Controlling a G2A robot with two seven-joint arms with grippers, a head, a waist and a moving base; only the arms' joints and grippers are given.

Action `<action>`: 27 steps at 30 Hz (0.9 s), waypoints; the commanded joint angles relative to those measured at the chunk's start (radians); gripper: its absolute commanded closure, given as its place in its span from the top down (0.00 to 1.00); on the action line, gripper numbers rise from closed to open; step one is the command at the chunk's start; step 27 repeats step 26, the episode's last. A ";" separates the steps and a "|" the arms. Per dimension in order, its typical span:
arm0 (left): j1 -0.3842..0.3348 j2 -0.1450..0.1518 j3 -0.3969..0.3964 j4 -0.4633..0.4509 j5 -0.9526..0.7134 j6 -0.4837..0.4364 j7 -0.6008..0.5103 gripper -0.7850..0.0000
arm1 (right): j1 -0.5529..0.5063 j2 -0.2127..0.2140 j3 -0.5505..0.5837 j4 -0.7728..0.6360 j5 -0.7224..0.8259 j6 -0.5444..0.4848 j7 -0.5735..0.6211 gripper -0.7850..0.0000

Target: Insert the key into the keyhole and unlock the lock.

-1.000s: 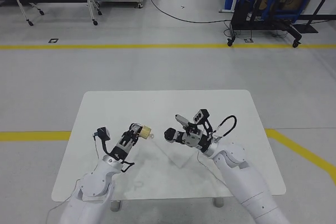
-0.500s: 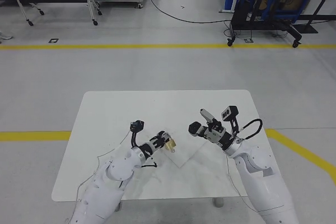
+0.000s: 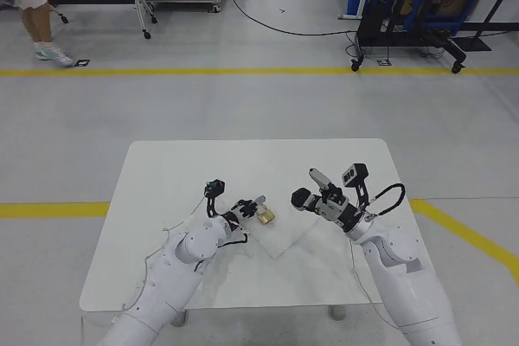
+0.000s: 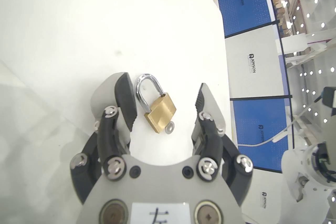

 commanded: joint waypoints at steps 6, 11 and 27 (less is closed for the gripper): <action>0.137 0.047 -0.211 -0.262 0.004 -0.014 0.044 1.00 | 0.000 0.000 -0.002 -0.006 0.000 0.000 -0.014 1.00; 0.229 0.081 -0.372 -0.457 0.170 -0.010 0.099 1.00 | -0.006 0.008 0.089 -0.042 -0.131 -0.113 -0.184 1.00; 0.254 0.091 -0.456 -0.523 0.215 0.018 0.131 1.00 | -0.043 0.011 0.154 -0.101 -0.129 -0.189 -0.263 1.00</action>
